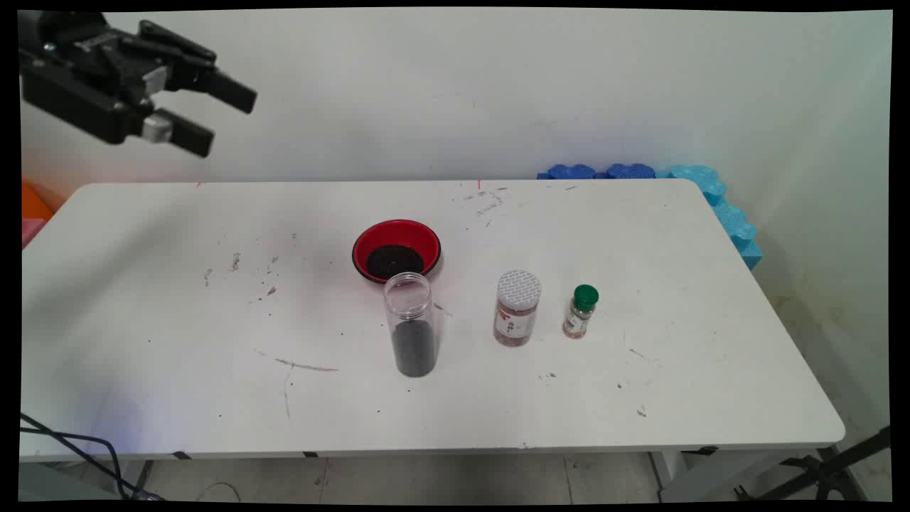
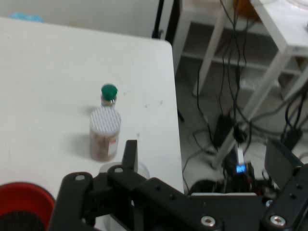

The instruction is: Pick up the black seasoning powder from the table

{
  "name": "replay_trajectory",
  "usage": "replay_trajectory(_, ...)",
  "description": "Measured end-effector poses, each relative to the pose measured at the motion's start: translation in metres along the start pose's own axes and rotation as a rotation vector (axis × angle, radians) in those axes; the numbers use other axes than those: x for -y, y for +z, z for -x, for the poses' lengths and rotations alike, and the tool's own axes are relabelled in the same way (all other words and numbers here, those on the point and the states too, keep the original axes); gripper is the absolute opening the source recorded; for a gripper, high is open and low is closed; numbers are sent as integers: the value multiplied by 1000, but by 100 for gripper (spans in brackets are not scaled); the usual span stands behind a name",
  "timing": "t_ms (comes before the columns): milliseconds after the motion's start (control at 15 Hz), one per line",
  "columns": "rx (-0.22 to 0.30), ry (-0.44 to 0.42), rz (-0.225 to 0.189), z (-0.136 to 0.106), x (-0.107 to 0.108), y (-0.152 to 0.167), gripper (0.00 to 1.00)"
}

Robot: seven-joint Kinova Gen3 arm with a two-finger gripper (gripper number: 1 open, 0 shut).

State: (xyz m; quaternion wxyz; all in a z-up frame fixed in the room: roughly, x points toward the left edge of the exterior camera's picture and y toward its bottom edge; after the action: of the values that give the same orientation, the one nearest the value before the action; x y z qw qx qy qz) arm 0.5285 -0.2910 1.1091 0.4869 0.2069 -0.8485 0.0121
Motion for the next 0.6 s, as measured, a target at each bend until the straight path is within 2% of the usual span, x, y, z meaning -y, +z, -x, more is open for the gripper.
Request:
replay_trajectory(267,-73,-41,-25,14,-2,20,100)
replay_trajectory(600,-111,-60,-54,38,-6,54,100)
